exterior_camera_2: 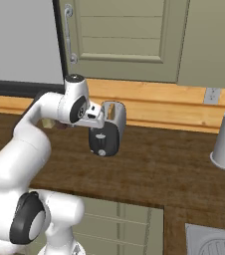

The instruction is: Start the toaster. Once the lever pops up, take the bread to the plate on the dining counter.

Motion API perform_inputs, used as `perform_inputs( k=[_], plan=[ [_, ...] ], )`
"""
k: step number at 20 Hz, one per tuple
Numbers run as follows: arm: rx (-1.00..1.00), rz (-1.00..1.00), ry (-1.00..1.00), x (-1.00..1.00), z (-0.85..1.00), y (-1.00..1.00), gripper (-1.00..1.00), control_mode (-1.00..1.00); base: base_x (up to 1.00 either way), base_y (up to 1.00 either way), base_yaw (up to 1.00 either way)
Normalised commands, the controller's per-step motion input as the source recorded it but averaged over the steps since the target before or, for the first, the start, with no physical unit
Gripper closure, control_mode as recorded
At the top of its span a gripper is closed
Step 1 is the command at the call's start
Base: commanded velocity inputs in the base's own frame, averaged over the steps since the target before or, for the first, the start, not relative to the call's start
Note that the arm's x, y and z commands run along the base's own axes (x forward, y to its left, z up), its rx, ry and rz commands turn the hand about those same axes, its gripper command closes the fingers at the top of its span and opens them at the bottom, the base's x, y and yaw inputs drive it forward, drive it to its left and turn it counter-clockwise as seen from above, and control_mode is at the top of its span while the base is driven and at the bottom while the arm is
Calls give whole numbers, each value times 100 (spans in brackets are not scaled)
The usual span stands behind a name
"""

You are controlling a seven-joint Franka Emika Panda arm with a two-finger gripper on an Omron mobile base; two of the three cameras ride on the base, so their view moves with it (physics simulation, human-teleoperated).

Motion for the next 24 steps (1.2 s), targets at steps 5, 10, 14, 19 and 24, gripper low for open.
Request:
perform_inputs(
  k=[5,10,14,19,24],
  plan=[
    [1,0,0,19,-17,-26,-100,-100,0,0,0],
    [0,0,0,15,-29,-5,-100,-100,0,0,0],
    [0,0,0,18,-37,7,-100,-100,0,0,0],
    [0,0,0,39,-21,0,-100,-100,0,0,0],
    [0,0,0,34,-21,0,-100,-100,0,0,0]
  ],
)
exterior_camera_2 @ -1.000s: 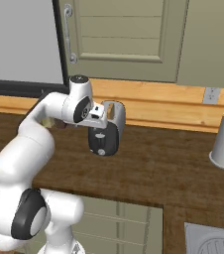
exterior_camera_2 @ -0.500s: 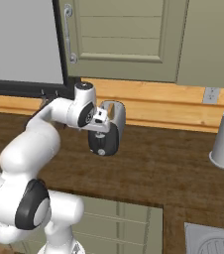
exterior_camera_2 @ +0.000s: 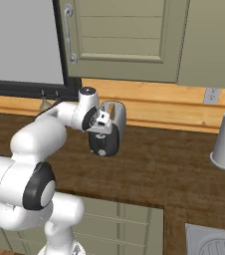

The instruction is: Start the toaster. Once the lever pops up, take the bread to the plate on the dining counter.

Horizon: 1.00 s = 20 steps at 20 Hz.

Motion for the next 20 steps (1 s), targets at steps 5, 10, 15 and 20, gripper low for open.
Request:
perform_inputs(
  k=[5,10,15,20],
  plan=[
    [0,0,0,21,-31,0,-100,-100,0,0,0],
    [0,-1,-1,10,-15,0,-100,-100,0,0,0],
    [0,-2,-1,16,-5,0,-100,-100,0,0,0],
    [0,-1,0,5,-21,0,-100,-100,0,0,0]
  ],
)
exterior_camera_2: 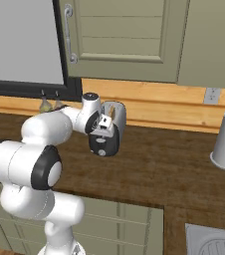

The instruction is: Start the toaster. Once the lever pops up, take the bread to the plate on the dining counter.

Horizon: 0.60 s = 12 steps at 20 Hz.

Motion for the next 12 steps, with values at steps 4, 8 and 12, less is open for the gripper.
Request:
perform_inputs(
  k=[4,8,12],
  plan=[
    [0,0,0,-4,-25,0,-100,-100,0,0,0],
    [0,0,0,-2,-23,0,-100,-100,0,0,0],
    [0,0,0,0,-26,0,-100,-100,0,0,0]
  ],
)
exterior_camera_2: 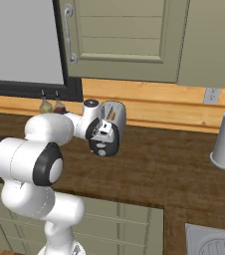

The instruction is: Start the toaster. Once the lever pops up, take the bread to the plate on the dining counter.

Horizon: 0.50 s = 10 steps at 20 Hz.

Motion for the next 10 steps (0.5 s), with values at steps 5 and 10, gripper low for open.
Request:
perform_inputs(
  k=[5,10],
  plan=[
    [0,0,-1,0,-31,0,-100,-100,0,0,0],
    [0,0,-3,0,-16,0,-100,-100,0,0,0]
  ],
)
